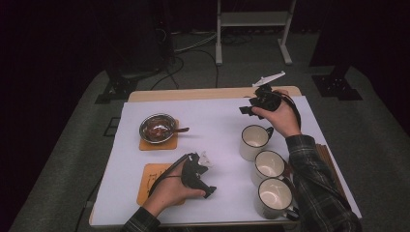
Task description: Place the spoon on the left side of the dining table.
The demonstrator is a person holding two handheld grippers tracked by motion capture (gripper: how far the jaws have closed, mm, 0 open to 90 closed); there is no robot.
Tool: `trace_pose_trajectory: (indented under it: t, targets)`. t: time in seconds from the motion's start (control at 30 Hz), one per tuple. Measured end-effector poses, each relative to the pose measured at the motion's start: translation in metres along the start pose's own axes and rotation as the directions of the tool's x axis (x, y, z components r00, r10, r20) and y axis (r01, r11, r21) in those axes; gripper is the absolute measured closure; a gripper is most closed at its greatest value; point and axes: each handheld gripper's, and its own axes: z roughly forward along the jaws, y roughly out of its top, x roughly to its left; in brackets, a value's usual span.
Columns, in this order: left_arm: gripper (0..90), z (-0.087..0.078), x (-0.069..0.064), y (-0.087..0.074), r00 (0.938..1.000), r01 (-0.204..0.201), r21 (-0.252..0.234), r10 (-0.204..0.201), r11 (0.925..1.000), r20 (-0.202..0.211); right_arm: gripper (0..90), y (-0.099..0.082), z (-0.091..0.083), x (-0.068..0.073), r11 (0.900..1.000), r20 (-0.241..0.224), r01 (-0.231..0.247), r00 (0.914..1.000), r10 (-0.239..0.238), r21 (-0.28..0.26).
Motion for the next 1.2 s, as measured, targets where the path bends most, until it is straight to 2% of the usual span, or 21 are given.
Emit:
trace_pose_trajectory:
  t: [0.3,0.47,0.63,0.77,0.87,0.93,0.97,1.03,1.2]
  targets:
    - [2.0,0.000,0.000,0.000,1.0000,0.003,0.002,-0.003,1.0000,0.000,38.4,-0.032,-0.022,-0.020,0.9977,0.039,-0.065,0.9971,0.065,-0.019]
    - [2.0,0.000,0.000,0.000,1.0000,0.001,0.004,-0.001,1.0000,0.000,37.7,-0.050,-0.029,-0.034,0.9923,0.061,-0.120,0.9907,0.122,-0.030]
    - [2.0,0.000,0.000,0.001,1.0000,0.001,0.005,-0.001,1.0000,0.000,37.4,-0.064,-0.033,-0.045,0.9895,0.086,-0.139,0.9861,0.142,-0.038]
    - [2.0,0.000,0.000,0.001,1.0000,0.003,0.007,-0.003,1.0000,0.002,37.6,-0.067,-0.033,-0.054,0.9882,0.098,-0.146,0.9839,0.150,-0.048]
    - [2.0,0.000,0.000,0.001,1.0000,0.003,0.008,-0.003,1.0000,0.002,37.7,-0.063,-0.031,-0.061,0.9875,0.104,-0.149,0.9826,0.154,-0.052]
    - [2.0,0.000,0.000,0.001,1.0000,0.003,0.007,-0.003,1.0000,0.002,37.8,-0.057,-0.030,-0.064,0.9898,0.119,-0.135,0.9830,0.140,-0.045]
    - [2.0,0.000,0.000,0.001,1.0000,0.004,0.006,-0.004,1.0000,0.002,37.9,-0.055,-0.030,-0.065,0.9917,0.130,-0.122,0.9834,0.126,-0.041]
    - [2.0,0.000,0.000,0.001,1.0000,0.004,0.006,-0.004,1.0000,0.002,38.1,-0.054,-0.031,-0.066,0.9901,0.114,-0.128,0.9845,0.134,-0.058]
    - [2.0,0.000,0.000,0.000,1.0000,0.003,0.005,-0.003,1.0000,0.001,38.0,-0.058,-0.029,-0.064,0.9902,0.117,-0.122,0.9846,0.130,-0.067]
